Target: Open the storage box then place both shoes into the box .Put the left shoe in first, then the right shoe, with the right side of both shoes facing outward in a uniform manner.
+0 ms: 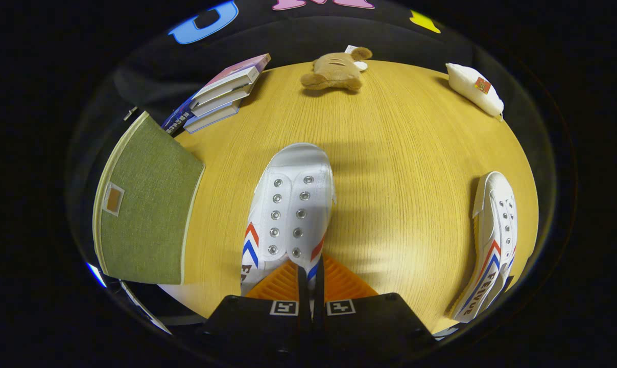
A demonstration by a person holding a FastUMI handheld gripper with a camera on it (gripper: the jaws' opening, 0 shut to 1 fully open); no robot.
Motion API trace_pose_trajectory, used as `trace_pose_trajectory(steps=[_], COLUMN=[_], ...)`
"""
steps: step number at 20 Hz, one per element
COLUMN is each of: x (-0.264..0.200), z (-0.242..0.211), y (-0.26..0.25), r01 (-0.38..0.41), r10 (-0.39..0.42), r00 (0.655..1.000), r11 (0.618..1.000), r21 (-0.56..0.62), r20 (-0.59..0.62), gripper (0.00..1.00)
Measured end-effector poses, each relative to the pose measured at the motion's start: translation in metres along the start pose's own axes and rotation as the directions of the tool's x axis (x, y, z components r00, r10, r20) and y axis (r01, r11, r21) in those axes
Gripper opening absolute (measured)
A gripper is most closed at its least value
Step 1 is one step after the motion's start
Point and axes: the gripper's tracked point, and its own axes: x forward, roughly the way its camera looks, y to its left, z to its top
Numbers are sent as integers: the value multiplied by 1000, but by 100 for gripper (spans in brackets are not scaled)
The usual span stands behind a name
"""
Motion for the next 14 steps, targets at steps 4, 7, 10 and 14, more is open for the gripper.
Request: trace_pose_trajectory(steps=[4,7,10,14], x=[-17,-40,-72,-121], z=[12,23,40,70], y=[17,23,32,61], r01=[-42,-63,-84,-156], r10=[41,61,81,145], r00=[999,996,990,971], r11=[998,998,996,987], r21=[43,28,22,41], r20=[35,71,118,191], gripper=[5,5,5,5])
